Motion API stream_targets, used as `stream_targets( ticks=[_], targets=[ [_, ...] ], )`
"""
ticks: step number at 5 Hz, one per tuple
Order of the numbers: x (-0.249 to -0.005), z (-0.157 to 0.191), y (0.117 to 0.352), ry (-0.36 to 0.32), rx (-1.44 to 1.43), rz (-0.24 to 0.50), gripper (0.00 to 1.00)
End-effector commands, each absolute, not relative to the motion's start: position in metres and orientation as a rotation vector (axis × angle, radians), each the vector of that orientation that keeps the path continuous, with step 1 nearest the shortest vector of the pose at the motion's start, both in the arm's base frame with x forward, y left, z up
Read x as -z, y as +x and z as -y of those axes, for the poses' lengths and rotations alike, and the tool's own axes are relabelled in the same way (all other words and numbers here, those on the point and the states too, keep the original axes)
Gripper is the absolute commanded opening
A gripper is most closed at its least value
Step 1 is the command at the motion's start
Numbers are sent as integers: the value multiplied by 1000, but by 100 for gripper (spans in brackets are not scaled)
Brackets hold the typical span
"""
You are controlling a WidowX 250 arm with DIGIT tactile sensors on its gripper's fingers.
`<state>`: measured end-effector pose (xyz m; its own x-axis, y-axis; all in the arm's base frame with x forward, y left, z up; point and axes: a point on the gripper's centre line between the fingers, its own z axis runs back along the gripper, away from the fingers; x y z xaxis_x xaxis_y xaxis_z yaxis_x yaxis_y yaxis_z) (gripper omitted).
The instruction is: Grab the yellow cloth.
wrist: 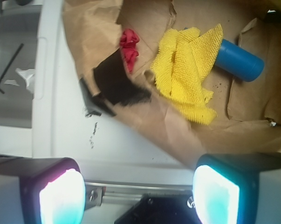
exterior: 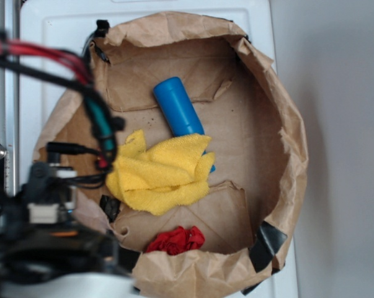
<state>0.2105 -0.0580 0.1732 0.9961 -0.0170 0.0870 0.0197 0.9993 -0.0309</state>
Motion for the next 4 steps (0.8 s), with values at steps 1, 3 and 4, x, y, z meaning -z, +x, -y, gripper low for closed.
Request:
stream_targets(
  ticks=[1,3,4],
  targets=[
    [-158,48,252,-2,11,155,100],
    [-142,40,262,54,-6,162,100],
    [-142,40,262,54,-6,162,100]
  ],
)
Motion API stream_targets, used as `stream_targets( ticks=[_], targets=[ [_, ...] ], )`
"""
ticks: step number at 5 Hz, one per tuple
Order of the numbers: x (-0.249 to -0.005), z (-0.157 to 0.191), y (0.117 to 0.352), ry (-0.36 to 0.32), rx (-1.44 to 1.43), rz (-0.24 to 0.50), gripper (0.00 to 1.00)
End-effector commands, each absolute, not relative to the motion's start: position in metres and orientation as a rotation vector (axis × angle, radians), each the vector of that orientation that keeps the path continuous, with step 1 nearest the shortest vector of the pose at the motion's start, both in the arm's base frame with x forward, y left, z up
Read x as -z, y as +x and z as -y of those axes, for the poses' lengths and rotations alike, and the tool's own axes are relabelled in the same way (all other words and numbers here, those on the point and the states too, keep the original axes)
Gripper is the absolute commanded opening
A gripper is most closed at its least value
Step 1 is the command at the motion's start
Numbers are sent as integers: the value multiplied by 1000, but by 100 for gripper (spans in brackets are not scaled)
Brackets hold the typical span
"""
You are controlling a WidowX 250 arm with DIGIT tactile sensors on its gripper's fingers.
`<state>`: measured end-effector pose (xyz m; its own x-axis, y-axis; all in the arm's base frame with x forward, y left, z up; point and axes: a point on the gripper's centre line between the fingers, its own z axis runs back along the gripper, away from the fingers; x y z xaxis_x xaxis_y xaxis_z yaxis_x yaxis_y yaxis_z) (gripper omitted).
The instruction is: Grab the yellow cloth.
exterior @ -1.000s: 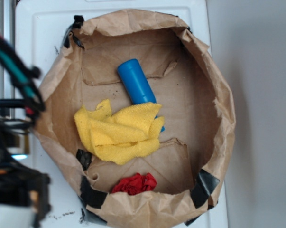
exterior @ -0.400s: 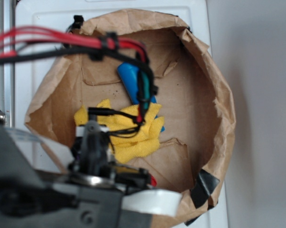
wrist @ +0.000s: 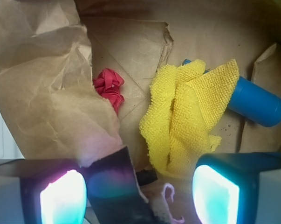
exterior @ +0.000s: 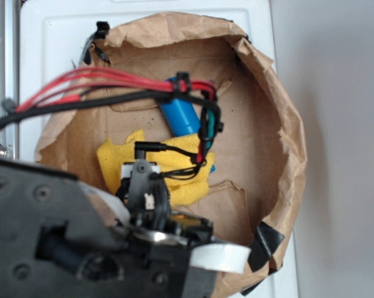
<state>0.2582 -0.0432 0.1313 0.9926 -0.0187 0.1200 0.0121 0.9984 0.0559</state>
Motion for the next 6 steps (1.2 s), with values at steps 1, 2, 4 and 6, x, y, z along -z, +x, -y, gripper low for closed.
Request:
stream_targets(
  ticks=[1,2,4,6],
  targets=[
    [-142,40,262,54,-6,162,100],
    [-167,19,274,-34,-22,78,100],
    [-198,0,296,-114,-76,65,100],
    [-137,-9,281,-72,54,181,100]
  ],
)
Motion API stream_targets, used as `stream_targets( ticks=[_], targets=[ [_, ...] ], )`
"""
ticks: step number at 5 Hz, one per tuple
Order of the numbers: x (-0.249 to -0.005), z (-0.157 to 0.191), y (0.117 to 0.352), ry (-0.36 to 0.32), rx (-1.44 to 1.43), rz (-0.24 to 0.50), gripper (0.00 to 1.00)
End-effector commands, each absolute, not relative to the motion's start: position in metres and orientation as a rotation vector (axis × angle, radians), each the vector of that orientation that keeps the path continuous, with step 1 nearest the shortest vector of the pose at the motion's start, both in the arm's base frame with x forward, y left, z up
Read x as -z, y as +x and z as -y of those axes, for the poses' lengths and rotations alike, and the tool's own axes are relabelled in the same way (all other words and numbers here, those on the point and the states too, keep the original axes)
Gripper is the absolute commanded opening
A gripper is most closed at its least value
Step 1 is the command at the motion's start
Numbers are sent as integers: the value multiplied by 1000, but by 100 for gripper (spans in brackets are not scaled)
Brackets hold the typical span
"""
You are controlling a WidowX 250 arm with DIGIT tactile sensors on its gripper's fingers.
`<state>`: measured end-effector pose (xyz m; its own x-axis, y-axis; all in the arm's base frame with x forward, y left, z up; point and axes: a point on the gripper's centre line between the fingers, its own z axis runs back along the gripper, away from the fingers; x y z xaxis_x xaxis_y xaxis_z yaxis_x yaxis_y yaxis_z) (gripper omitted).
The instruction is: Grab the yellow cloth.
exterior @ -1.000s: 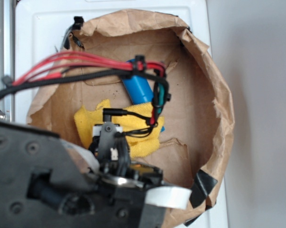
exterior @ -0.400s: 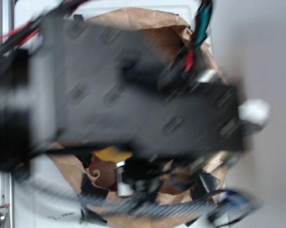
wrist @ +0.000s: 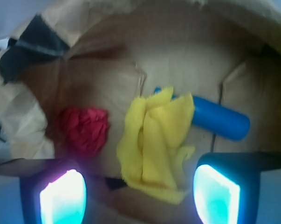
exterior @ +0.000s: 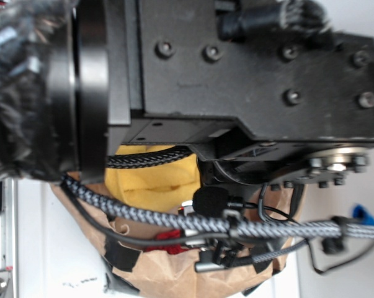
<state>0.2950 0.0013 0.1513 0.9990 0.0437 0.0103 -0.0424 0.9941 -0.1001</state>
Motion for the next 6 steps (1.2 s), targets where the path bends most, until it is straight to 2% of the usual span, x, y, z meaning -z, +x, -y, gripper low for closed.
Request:
stream_targets(
  ticks=[1,2,3,4,5,6],
  targets=[
    [-114,-11,273,-71,102,204,100],
    [-96,-8,265,-116,152,120,100],
    [-76,3,258,-200,133,47,100],
    [-53,16,255,-136,126,22,100],
    [-49,20,254,-106,108,67,0],
    [-56,17,251,-100,119,88,0]
  ],
)
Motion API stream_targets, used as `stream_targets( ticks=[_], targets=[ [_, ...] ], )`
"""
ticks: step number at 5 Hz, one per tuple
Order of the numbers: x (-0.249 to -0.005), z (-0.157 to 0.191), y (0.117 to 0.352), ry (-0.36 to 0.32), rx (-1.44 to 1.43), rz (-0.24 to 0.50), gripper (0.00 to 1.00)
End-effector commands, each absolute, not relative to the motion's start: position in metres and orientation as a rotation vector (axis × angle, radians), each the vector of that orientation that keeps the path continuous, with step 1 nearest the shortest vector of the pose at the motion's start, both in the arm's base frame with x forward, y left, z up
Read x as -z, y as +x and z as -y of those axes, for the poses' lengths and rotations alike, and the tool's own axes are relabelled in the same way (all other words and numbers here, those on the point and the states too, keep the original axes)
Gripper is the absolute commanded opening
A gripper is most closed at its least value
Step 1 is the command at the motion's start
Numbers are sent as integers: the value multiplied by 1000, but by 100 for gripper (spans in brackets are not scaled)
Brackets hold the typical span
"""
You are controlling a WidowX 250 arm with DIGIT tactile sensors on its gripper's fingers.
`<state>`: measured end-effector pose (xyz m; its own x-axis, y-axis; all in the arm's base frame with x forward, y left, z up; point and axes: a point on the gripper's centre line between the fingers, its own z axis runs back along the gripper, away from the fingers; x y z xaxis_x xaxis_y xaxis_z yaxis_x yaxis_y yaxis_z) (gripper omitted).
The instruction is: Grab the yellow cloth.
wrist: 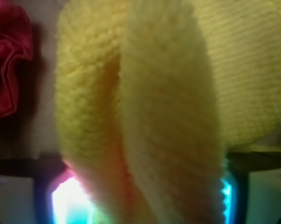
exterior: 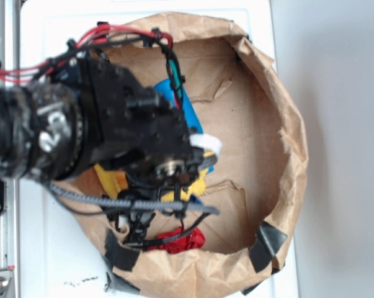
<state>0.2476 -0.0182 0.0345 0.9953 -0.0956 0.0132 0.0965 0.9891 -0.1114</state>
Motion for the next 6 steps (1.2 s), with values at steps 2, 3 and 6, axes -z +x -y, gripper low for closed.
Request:
stream_targets(
  ticks=[2,3,6],
  targets=[
    [-89,8,249,-117,94,128,0],
    [-138,-2,253,-169,-10,105,0],
    [-228,-33,285,-189,-219,135,0]
  ],
)
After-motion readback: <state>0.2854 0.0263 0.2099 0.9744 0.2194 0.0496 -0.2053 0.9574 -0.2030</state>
